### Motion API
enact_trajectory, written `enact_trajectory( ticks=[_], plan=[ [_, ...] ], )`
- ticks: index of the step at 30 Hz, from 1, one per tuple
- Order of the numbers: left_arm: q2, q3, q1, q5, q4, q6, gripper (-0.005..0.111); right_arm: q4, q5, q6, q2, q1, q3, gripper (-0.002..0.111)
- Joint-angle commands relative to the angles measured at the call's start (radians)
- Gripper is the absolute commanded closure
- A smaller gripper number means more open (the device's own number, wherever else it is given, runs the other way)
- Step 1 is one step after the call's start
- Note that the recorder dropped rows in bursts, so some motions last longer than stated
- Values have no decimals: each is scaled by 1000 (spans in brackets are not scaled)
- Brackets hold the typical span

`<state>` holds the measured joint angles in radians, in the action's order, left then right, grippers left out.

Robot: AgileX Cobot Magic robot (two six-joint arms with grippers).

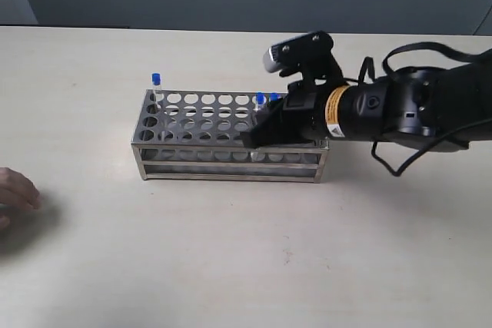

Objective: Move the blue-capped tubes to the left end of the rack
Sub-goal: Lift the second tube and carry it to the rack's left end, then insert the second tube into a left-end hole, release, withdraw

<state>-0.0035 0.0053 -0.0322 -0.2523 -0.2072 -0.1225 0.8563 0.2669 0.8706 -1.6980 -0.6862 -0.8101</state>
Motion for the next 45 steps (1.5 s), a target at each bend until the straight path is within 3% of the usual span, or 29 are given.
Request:
enact_trajectory(
  ticks=[1,11,20,28,45],
  plan=[
    [3,-5,4,6,5,-1,106,31,27,-7,123,-3,-5,108],
    [3,-5,4,6,5,-1,106,68,43,-7,136,-48,-133,108],
    [3,-5,4,6,5,-1,106,169,26,-7,-79,-183,-365,108],
    [3,-5,4,6,5,-1,106,194,-32,-7,-246,-191,-531,108],
    [3,-5,4,6,5,-1,106,194,-25,-5,-337,-191,-547,108]
  ],
)
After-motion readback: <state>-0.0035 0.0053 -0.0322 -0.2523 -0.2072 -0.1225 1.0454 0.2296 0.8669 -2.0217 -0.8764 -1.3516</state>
